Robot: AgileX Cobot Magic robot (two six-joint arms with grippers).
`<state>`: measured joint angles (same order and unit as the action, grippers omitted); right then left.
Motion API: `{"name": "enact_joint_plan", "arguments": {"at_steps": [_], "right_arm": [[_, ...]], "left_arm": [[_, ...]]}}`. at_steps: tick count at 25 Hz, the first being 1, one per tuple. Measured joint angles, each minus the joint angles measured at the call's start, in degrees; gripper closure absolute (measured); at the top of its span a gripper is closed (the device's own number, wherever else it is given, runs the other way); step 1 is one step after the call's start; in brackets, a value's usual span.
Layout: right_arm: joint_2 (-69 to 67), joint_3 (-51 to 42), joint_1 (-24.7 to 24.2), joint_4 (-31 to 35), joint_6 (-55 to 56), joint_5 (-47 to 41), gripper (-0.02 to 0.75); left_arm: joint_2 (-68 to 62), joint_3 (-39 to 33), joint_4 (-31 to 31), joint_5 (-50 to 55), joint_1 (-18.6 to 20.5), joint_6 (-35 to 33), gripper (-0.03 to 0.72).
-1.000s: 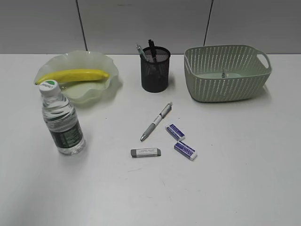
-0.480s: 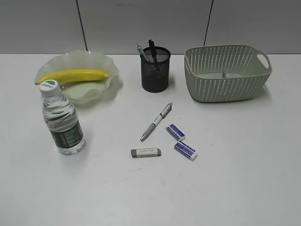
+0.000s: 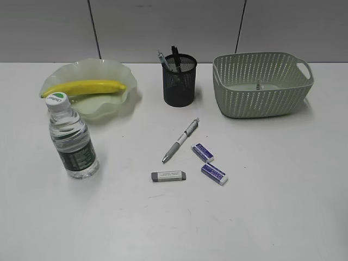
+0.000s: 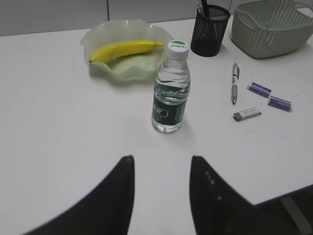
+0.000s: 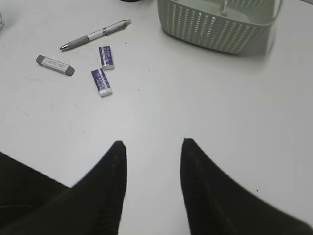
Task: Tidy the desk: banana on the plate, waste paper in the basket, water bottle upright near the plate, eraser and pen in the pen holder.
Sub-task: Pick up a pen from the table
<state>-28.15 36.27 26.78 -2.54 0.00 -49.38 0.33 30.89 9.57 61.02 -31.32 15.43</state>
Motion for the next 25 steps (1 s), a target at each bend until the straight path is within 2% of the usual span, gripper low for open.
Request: {"name": "enact_joint_plan", "arguments": {"at_steps": [4, 7, 10, 12, 19, 22, 25], "right_arm": [[-24.0, 10.4, 0.0, 2.9, -1.7, 3.1, 0.43], [-40.5, 20.5, 0.0, 8.1, -2.0, 2.7, 0.43], [-57.1, 31.9, 0.1, 14.0, -1.3, 0.3, 0.431], [-66.4, 40.7, 0.5, 15.7, 2.4, -3.1, 0.431], [-94.9, 72.6, 5.3, 13.2, 18.5, -18.1, 0.431], [-104.0, 83.5, 6.2, 13.5, 26.8, -19.2, 0.431], [-109.6, 88.9, 6.2, 13.9, 32.7, -19.5, 0.431]], "left_arm": [[0.0, 0.0, -0.1, 0.1, 0.0, -0.1, 0.409], [0.0, 0.0, -0.1, 0.1, 0.0, -0.1, 0.415], [0.0, 0.0, -0.3, 0.1, 0.0, -0.1, 0.416], [0.0, 0.0, -0.3, 0.2, 0.0, -0.1, 0.42], [0.0, 0.0, -0.3, 0.2, 0.0, -0.1, 0.426], [0.0, 0.0, -0.3, 0.2, 0.0, -0.1, 0.43], [0.0, 0.0, -0.2, 0.2, 0.0, -0.1, 0.431]]}}
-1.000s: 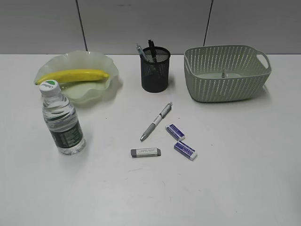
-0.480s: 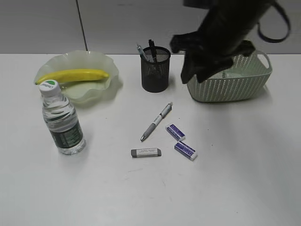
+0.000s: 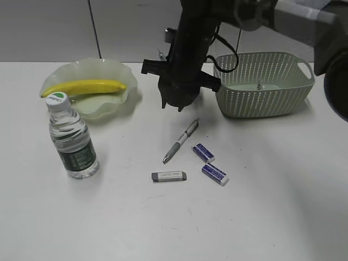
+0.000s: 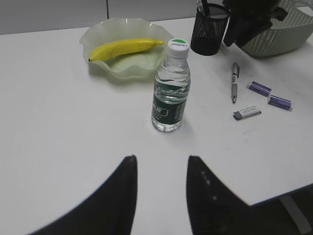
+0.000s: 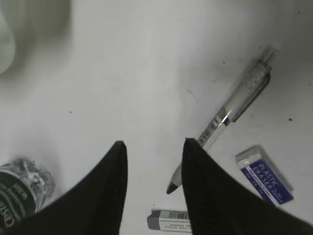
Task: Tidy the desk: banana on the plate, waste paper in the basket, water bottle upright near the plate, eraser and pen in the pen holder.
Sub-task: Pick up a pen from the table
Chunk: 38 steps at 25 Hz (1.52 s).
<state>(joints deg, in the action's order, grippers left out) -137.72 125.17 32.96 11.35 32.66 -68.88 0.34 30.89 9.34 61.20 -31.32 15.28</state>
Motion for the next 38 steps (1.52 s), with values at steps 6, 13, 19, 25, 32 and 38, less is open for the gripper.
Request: {"name": "enact_joint_plan", "arguments": {"at_steps": [6, 13, 19, 25, 32, 38], "right_arm": [[-1.4, -1.5, 0.0, -0.6, 7.9, -0.2, 0.431], [-1.4, -6.9, 0.0, 0.2, 11.6, -0.2, 0.431], [-2.2, -8.7, -0.5, 0.9, 12.0, -0.3, 0.431], [-4.8, -8.8, -0.5, 1.0, 12.1, 0.3, 0.431], [-5.5, -8.7, -0.6, 2.4, 12.1, 0.9, 0.502], [-5.5, -8.6, -0.9, 3.0, 12.0, 1.0, 0.65]], "left_arm": [[0.0, 0.0, 0.0, 0.0, 0.0, 0.0, 0.431], [0.0, 0.0, 0.3, 0.0, 0.0, 0.0, 0.432], [0.0, 0.0, 0.7, 0.0, 0.0, 0.0, 0.432], [0.0, 0.0, 0.9, 0.0, 0.0, 0.0, 0.432], [0.0, 0.0, 0.9, 0.0, 0.0, 0.0, 0.432], [0.0, 0.0, 0.9, 0.0, 0.0, 0.0, 0.432]]}}
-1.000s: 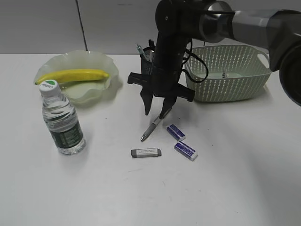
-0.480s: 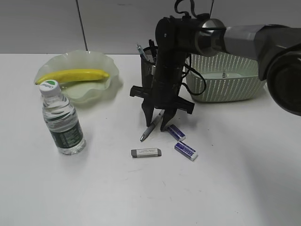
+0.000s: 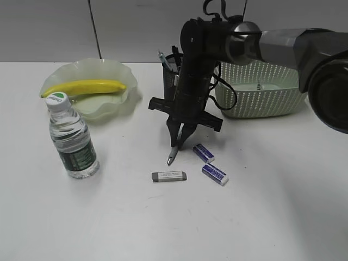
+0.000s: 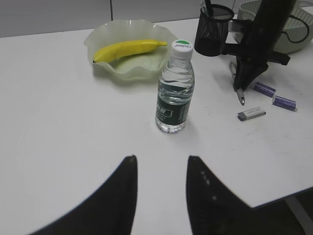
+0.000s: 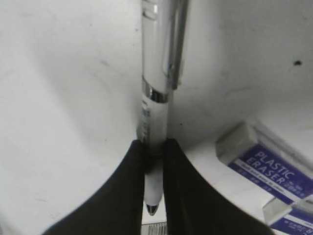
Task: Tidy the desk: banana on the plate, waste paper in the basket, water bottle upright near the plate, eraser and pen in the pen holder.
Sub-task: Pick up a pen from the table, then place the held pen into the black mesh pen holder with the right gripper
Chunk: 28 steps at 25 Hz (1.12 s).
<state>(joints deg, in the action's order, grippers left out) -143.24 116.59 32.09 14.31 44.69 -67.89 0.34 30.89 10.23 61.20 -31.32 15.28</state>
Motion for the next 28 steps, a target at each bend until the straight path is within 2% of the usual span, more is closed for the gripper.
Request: {"name": "enact_joint_plan", "arguments": {"at_steps": [4, 12, 17, 21, 28], "right_arm": [[0.5, -0.1, -0.1, -0.8, -0.3, -0.4, 0.65], [8.7, -0.4, -0.2, -11.1, -0.3, -1.6, 0.65], [13.5, -0.4, -0.3, -13.7, -0.3, -1.3, 0.65], [16.0, -0.1, -0.3, -16.6, -2.4, 4.7, 0.65], [16.4, 0.0, -0.3, -20.2, -17.2, 23.0, 0.65]], "left_arm": [[0.0, 0.0, 0.0, 0.0, 0.0, 0.0, 0.432], [0.0, 0.0, 0.0, 0.0, 0.0, 0.0, 0.432], [0.0, 0.0, 0.0, 0.0, 0.0, 0.0, 0.432], [0.0, 0.0, 0.0, 0.0, 0.0, 0.0, 0.432], [0.0, 0.0, 0.0, 0.0, 0.0, 0.0, 0.432]]}}
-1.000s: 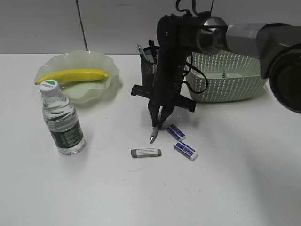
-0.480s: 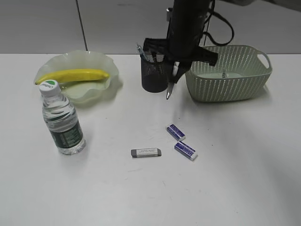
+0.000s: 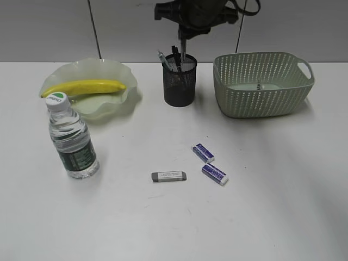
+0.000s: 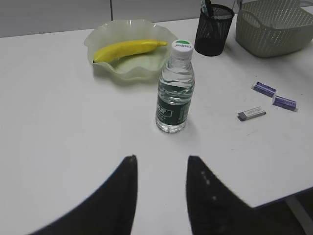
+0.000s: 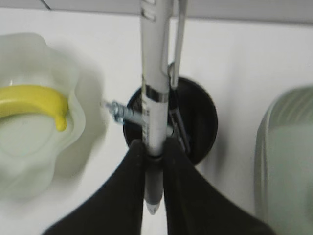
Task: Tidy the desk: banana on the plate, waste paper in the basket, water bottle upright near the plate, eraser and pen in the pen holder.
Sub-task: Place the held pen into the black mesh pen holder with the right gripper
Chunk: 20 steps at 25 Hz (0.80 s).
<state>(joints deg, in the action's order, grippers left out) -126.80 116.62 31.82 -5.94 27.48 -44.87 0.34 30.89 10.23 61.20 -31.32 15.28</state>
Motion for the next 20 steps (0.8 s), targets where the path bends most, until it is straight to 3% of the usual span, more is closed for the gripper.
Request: {"name": "enact_joint_plan", "arguments": {"at_steps": [11, 20], "right_arm": [[-5.5, 0.1, -0.1, -13.6, -4.3, 16.6, 0.65], [-10.6, 0.1, -0.2, -16.9, -4.3, 18.4, 0.651]], "left_arm": [[0.0, 0.0, 0.2, 0.0, 0.0, 0.0, 0.432], [0.0, 0.0, 0.3, 0.0, 0.0, 0.0, 0.432]]}}
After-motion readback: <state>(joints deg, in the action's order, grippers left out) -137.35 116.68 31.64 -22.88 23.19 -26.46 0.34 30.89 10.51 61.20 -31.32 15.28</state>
